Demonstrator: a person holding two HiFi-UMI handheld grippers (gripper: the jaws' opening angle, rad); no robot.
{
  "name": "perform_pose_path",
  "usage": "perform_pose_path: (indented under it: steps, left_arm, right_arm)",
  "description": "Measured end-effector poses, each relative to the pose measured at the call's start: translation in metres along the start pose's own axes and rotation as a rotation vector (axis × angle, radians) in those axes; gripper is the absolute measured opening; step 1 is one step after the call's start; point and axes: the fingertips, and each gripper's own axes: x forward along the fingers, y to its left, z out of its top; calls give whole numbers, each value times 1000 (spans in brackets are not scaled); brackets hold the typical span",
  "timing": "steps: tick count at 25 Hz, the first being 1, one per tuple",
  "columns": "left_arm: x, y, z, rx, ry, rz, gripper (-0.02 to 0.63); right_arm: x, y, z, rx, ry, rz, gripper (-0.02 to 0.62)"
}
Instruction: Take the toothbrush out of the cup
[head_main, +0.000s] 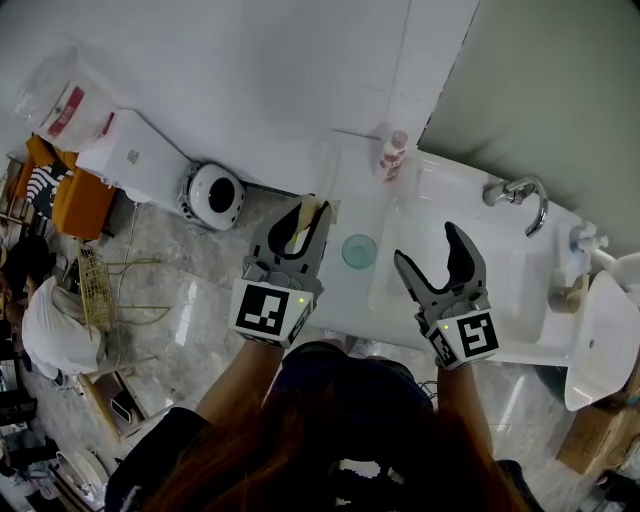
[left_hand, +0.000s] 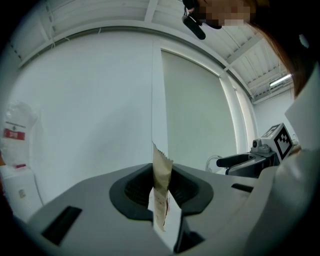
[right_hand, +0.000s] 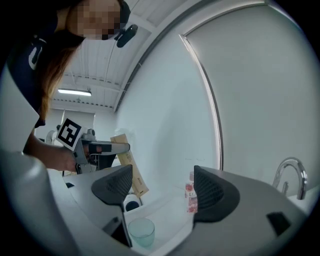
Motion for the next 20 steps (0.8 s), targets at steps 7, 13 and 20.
perform_pose_path:
  steps: [7,13,20]
  left_arm:
    - [3,9,-1,44,37,-47,89]
    - [10,5,4,38,9,-62,89]
    - [18,-4,-4,79,52,-65,89]
  right_arm:
    - [-4,-6,8,-7,-21,-78,383]
    - [-14,-12,6,-4,-17,-114,383]
    - [-32,-29,7,-1,-19,-142,382]
